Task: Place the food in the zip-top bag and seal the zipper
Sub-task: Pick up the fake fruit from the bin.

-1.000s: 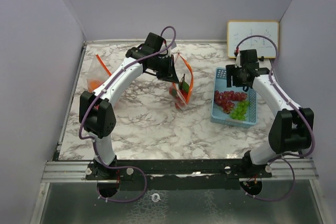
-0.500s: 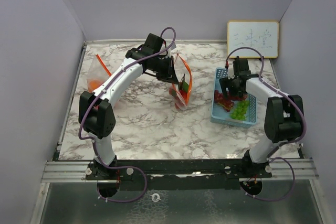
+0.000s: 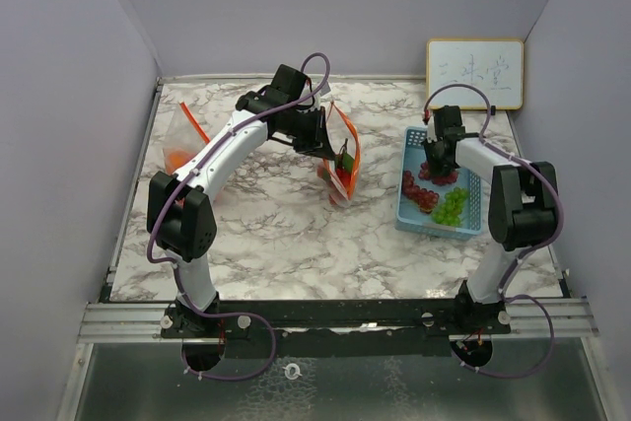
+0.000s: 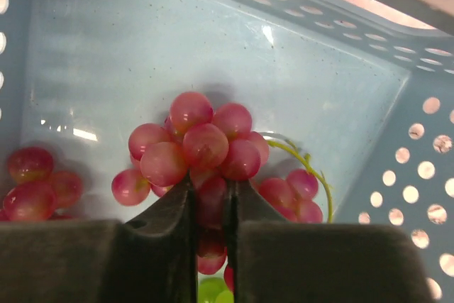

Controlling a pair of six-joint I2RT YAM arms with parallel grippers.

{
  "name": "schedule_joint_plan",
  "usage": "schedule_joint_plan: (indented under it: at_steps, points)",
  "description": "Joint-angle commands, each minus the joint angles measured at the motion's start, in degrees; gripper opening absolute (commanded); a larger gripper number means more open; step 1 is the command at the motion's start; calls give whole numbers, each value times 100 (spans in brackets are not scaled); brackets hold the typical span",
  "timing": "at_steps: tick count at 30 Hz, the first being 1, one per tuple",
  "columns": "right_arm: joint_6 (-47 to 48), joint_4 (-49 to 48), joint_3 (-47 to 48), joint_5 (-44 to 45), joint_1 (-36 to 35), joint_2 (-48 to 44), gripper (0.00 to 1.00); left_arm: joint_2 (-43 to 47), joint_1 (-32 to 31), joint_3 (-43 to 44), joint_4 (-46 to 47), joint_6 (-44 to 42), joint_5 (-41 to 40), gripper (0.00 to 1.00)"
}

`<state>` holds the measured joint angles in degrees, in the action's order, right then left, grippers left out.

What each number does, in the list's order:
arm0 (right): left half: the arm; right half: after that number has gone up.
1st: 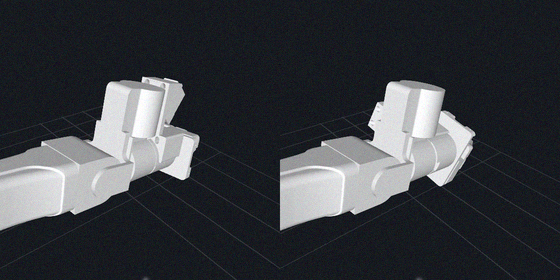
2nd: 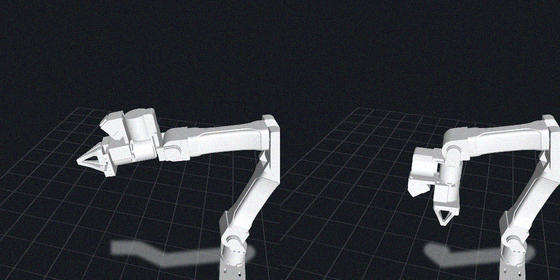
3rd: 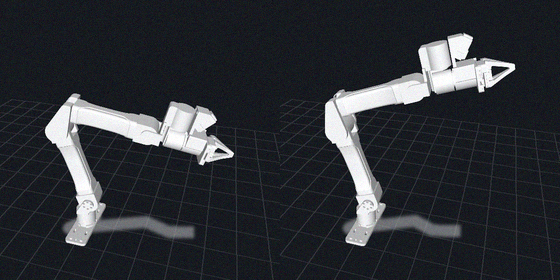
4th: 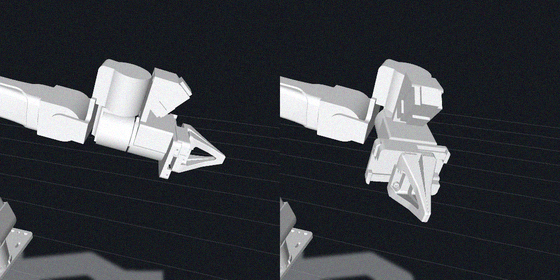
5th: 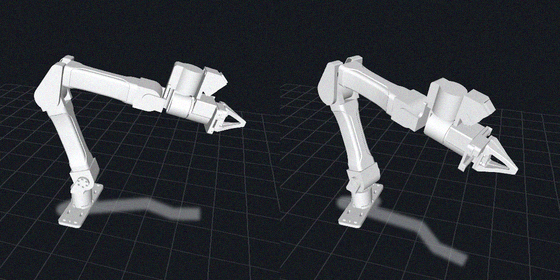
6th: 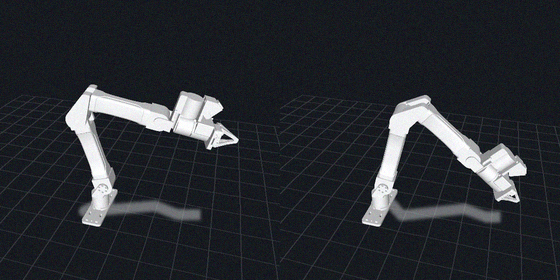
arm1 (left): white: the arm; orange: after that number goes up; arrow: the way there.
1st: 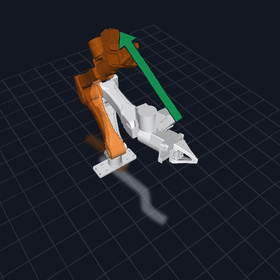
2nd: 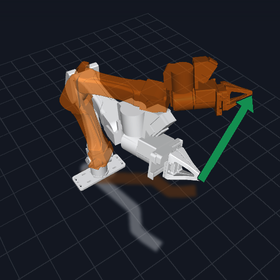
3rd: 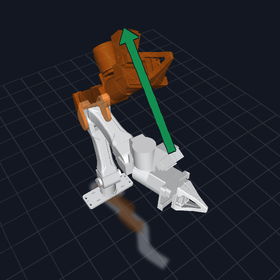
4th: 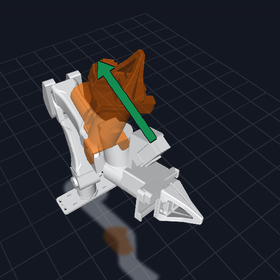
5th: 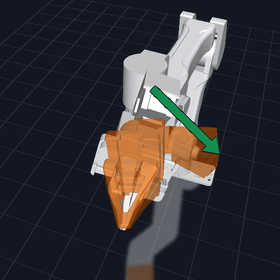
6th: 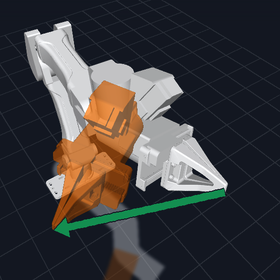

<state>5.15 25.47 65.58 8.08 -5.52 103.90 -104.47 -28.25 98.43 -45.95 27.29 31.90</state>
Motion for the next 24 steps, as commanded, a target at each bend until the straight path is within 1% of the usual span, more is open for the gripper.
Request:
schedule_joint_plan:
  at_steps: [1, 4, 6, 8, 10, 12, 13, 14, 16, 18, 21, 24]
  points:
    - [-361, 442, 270, 169, 25, -190, 2, 153, -23, 70, -45, -56, 70, 0]
    - [-496, 801, 568, -226, 25, -659, 2, 113, -23, 90, -45, -63, 71, 0]
    - [-578, 950, 873, -895, 25, -1045, 2, 90, -23, 126, -45, -66, 71, 0]
    - [-682, 722, 1054, -2183, 30, -1465, 2, 57, -23, 167, -45, -65, 66, 0]
    - [-1132, 239, 1139, -3746, 1, -1793, 2, 26, -23, 227, -46, -56, 73, 0]
    - [-1925, -515, 1126, -4919, -148, -2008, 2, -9, -23, 289, -41, -48, 79, 0]
    - [-2272, -976, 1124, -5339, -298, -2071, 2, -24, -23, 321, -37, -35, 79, 0]
    - [-2594, -1379, 1122, -5576, -470, -2101, 2, -34, -23, 349, -33, -33, 73, 0]
    - [-3139, -2188, 1130, -5941, -809, -2109, 2, -48, -25, 398, -19, -24, 72, 0]
    - [-3906, -3156, 992, -6256, -987, -2037, 2, -56, -23, 434, -21, -20, 58, 0]
    - [-5206, -4864, 509, -6477, -1151, -1842, 2, -35, -29, 424, -5, -8, 36, 0]
    - [-6321, -6188, 98, -6533, -1332, -1513, 2, 17, -31, 359, 32, -3, 30, 0]
